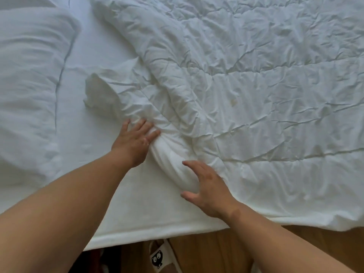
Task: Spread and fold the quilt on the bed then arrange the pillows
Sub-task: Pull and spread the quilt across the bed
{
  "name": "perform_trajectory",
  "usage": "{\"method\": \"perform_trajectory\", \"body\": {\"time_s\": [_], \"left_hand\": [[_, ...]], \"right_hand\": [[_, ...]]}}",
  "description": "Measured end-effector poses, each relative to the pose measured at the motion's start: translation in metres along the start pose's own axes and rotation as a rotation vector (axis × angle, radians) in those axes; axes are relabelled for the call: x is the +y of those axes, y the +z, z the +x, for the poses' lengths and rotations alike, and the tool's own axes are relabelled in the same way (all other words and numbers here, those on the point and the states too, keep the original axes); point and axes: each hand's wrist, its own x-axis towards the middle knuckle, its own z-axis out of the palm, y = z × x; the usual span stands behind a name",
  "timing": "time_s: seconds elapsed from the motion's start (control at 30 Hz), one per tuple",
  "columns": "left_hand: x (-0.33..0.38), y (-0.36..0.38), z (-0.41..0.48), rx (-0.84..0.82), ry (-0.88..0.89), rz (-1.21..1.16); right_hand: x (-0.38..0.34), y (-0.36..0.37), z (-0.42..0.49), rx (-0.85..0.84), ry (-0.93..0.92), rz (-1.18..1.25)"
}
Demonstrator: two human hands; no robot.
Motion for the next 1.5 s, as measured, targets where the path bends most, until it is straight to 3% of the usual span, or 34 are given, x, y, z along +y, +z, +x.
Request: {"method": "perform_trajectory", "body": {"time_s": [0.13, 0.2, 0.33, 0.4, 0.5, 0.6, 0.67, 0.7, 0.77, 0.8, 0.83, 0.9, 0.97, 1.13, 1.27, 1.4, 1.43, 1.5], "left_hand": [[-0.014, 0.018, 0.022, 0.041, 0.0, -0.143], [-0.01, 0.023, 0.029, 0.068, -0.005, -0.207], [-0.016, 0.018, 0.024, 0.118, 0.054, -0.334], [-0.025, 0.012, 0.011, 0.071, 0.103, -0.349], [-0.034, 0.018, -0.026, -0.182, 0.209, -0.4], [-0.044, 0.03, -0.071, -0.556, 0.272, -0.64], [-0.058, 0.038, -0.085, -0.657, 0.261, -0.758], [-0.07, 0.042, -0.085, -0.551, 0.21, -0.787], [-0.101, 0.054, -0.072, -0.107, -0.057, -0.774], [-0.118, 0.059, -0.063, 0.09, -0.196, -0.691], [-0.133, 0.063, -0.056, 0.168, -0.315, -0.593], [-0.16, 0.071, -0.047, -0.019, -0.503, -0.55], [-0.172, 0.082, -0.046, -0.245, -0.596, -0.701], [-0.149, 0.107, -0.08, -0.256, -0.564, -0.846], [-0.148, 0.133, -0.147, -0.304, -0.777, -0.984], [-0.128, 0.157, -0.208, -0.49, -0.804, -1.046], [-0.128, 0.159, -0.211, -0.535, -0.777, -1.044], [-0.138, 0.155, -0.201, -0.58, -0.712, -1.033]], "right_hand": [[-0.012, 0.042, 0.044, 0.071, 0.229, -0.127], [-0.008, 0.059, 0.055, 0.184, 0.23, -0.227], [-0.005, 0.052, 0.061, 0.351, 0.242, 0.023], [-0.012, 0.033, 0.05, 0.245, 0.272, 0.097], [-0.019, 0.014, 0.027, -0.066, 0.241, 0.079], [-0.026, 0.009, 0.013, -0.219, 0.239, -0.075], [-0.038, 0.014, 0.013, -0.306, 0.216, -0.278], [-0.046, 0.02, 0.016, -0.338, 0.196, -0.394], [-0.066, 0.037, 0.024, -0.36, 0.125, -0.581], [-0.079, 0.047, 0.028, -0.353, 0.073, -0.601], [-0.092, 0.058, 0.031, -0.349, 0.019, -0.56], [-0.117, 0.083, 0.039, -0.353, -0.058, -0.41], [-0.13, 0.115, 0.047, -0.33, -0.073, -0.371], [-0.127, 0.157, 0.064, -0.038, -0.111, -0.43], [-0.133, 0.127, 0.074, -0.323, -0.187, -0.512], [-0.153, 0.113, 0.076, -0.692, -0.171, -0.544], [-0.158, 0.115, 0.08, -0.703, -0.159, -0.527], [-0.168, 0.121, 0.099, -0.501, -0.168, -0.486]]}}
